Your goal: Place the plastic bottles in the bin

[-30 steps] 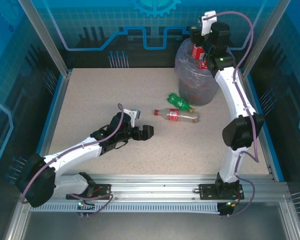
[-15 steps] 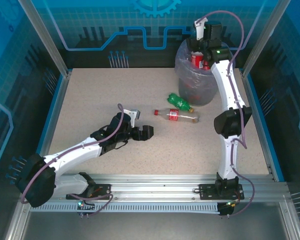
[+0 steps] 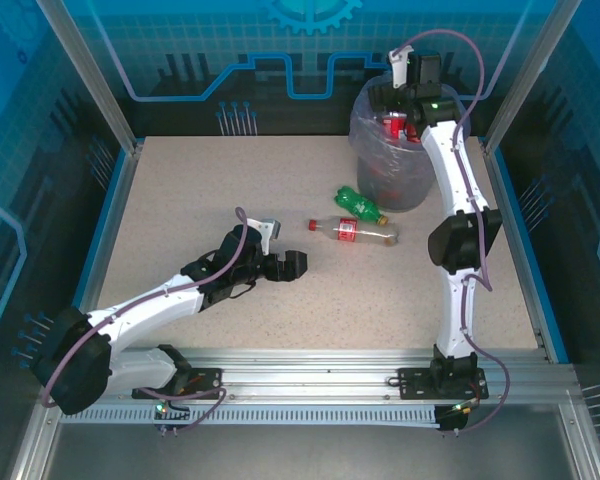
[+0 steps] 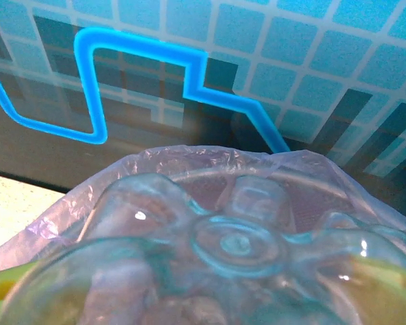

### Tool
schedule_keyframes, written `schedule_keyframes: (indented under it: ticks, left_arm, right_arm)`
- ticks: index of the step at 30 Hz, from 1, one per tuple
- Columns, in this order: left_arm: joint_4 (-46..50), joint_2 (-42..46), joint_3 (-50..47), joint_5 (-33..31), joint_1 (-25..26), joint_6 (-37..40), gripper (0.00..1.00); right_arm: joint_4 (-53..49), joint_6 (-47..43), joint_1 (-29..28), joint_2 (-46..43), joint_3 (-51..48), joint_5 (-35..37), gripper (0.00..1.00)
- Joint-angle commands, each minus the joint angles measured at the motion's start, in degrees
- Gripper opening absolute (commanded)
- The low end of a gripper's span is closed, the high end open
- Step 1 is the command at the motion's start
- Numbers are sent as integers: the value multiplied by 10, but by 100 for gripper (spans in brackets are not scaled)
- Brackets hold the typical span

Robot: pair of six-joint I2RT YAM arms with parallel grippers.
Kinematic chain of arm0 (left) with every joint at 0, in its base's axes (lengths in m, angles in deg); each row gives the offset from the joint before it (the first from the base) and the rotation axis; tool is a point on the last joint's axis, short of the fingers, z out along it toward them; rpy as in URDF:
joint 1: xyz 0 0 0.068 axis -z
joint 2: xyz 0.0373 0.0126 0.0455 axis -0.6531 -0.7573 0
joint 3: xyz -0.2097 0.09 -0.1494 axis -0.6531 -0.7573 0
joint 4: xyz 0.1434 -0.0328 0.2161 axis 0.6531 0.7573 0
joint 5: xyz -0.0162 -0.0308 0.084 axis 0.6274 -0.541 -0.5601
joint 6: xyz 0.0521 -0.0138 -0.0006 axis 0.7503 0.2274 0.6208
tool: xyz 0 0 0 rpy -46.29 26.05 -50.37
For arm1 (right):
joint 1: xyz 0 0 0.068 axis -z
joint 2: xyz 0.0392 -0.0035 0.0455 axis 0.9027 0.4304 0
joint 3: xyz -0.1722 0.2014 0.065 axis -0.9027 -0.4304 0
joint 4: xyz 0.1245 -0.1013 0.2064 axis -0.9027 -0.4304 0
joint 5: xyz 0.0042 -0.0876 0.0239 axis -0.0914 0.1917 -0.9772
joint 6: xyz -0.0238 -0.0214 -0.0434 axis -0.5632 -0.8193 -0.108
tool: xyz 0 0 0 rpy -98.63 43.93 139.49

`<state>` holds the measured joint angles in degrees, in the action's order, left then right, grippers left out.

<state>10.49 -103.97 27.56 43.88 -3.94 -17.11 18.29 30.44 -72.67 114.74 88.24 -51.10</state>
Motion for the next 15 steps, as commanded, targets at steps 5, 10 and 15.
schedule_keyframes:
  ticks: [5,10,15]
  left_arm:
    - [-4,-30,12,26,-3,-13,99]
    - [-10,-42,18,34,-3,-12,99]
    - [-13,-44,17,34,-3,-13,99]
  right_arm:
    - [2,-5,6,-77,-14,-11,100]
    - [2,-6,6,-130,-49,5,100]
    - [-2,11,6,-164,-100,1,88]
